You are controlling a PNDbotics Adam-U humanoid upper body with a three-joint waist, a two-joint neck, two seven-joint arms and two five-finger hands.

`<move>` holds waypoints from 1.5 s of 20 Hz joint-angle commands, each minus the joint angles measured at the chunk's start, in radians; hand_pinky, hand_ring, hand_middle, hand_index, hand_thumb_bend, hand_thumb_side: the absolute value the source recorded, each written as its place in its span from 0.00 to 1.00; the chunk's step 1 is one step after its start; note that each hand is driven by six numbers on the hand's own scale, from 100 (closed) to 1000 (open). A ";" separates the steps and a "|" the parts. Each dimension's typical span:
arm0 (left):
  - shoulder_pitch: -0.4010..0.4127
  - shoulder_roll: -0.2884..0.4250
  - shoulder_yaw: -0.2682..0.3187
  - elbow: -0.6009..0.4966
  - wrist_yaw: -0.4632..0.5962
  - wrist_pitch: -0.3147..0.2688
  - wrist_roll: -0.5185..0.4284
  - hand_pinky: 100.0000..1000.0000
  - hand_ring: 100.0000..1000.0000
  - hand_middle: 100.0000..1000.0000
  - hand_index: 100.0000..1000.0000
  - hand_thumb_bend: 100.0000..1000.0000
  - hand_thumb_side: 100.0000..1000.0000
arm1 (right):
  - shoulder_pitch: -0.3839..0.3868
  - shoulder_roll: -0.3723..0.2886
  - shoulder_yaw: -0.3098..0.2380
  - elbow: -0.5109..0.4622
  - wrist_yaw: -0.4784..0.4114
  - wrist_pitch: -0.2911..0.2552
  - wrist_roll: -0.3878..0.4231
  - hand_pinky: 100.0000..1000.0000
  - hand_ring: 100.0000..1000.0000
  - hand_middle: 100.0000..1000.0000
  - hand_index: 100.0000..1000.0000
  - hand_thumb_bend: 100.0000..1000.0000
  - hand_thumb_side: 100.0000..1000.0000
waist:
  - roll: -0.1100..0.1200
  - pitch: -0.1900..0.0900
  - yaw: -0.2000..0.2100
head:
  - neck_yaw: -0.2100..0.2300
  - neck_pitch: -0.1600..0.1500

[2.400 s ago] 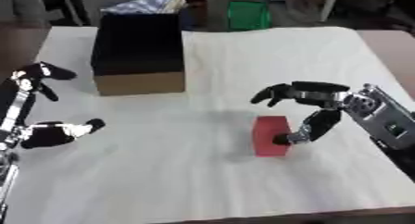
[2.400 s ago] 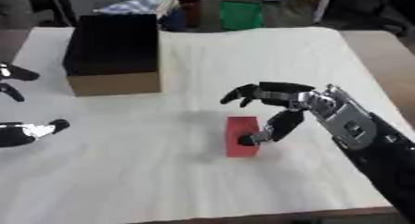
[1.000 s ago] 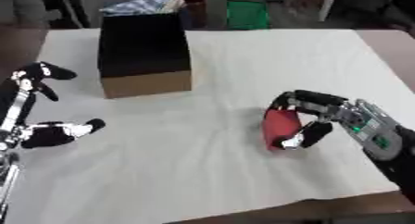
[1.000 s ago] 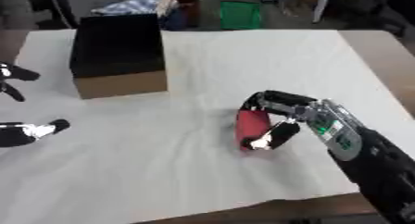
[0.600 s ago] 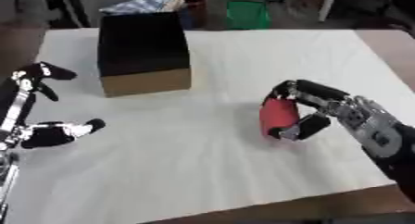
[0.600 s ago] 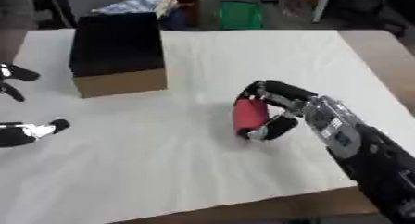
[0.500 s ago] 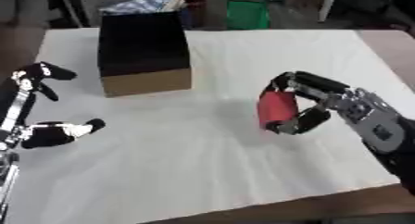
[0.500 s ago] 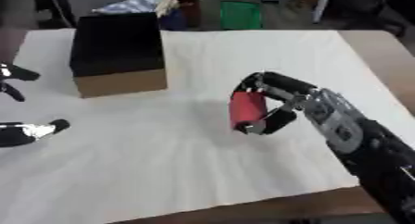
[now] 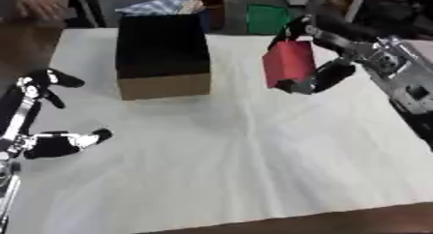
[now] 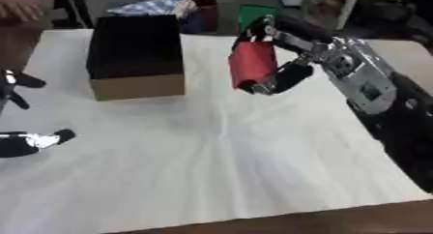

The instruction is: Pick up objects on the table and place them in the box.

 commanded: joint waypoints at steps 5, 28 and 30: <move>-0.051 -0.003 -0.040 -0.015 0.009 -0.024 -0.040 0.43 0.69 0.56 0.65 0.79 0.00 | -0.138 0.054 -0.096 0.172 0.064 -0.016 -0.046 0.65 0.74 0.38 0.48 0.27 0.00 | -0.004 -0.003 0.070 | -0.060 -0.032; -0.129 -0.051 -0.119 -0.013 0.035 -0.070 -0.120 0.43 0.69 0.56 0.65 0.79 0.00 | -0.321 0.269 -0.268 0.641 0.481 -0.090 -0.345 0.77 0.91 0.82 0.85 0.36 0.02 | -0.038 0.036 0.246 | -0.258 -0.073; -0.128 -0.051 -0.118 -0.012 0.035 -0.069 -0.119 0.43 0.69 0.56 0.65 0.79 0.00 | -0.318 0.272 -0.265 0.648 0.515 -0.103 -0.353 0.83 0.98 0.93 0.92 0.48 0.20 | -0.038 0.037 0.243 | -0.257 -0.074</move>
